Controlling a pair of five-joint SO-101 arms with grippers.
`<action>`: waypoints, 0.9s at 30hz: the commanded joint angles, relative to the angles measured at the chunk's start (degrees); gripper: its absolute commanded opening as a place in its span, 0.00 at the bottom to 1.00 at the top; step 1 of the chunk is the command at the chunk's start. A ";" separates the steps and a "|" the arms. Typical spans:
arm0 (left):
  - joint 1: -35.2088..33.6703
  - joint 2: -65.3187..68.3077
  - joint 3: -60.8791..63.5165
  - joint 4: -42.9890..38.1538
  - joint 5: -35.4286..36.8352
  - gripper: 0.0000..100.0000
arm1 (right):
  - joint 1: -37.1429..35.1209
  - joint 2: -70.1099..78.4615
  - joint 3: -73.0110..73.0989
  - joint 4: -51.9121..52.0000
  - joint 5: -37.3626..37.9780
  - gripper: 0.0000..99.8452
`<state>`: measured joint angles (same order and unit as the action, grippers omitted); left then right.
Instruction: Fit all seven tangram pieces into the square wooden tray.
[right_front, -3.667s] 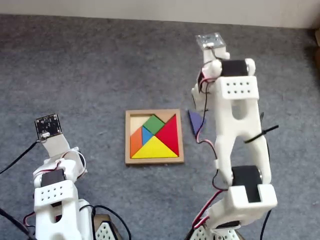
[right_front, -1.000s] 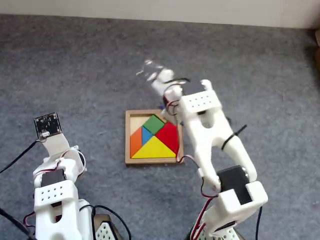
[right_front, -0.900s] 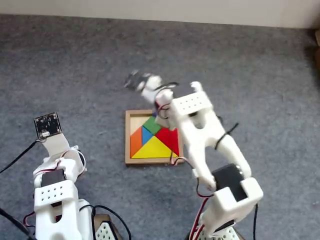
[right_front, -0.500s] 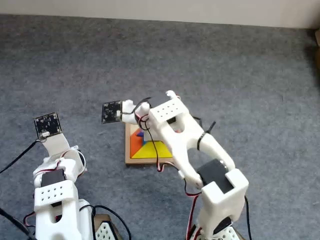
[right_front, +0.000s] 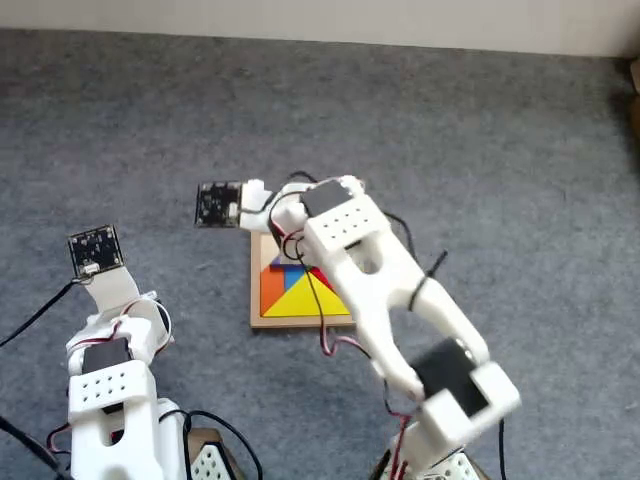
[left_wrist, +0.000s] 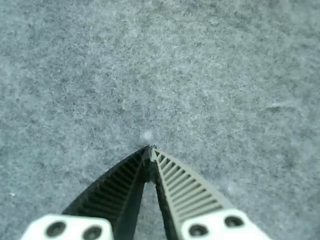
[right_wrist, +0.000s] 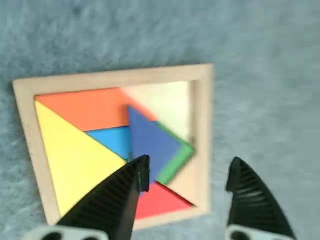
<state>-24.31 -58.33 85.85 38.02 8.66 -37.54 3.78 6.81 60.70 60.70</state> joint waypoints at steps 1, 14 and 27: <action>1.27 -0.84 -0.92 -0.88 -0.62 0.01 | -0.66 -11.74 0.92 3.47 -6.59 0.13; 0.92 -0.84 -2.33 -0.53 -0.62 0.01 | 10.24 -36.44 22.46 9.63 -31.82 0.01; 0.92 -0.84 -2.15 -0.53 -0.62 0.01 | 15.52 -60.26 46.46 8.57 -47.12 0.01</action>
<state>-24.13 -58.33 85.85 38.02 8.66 -22.95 -50.73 49.54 70.11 14.64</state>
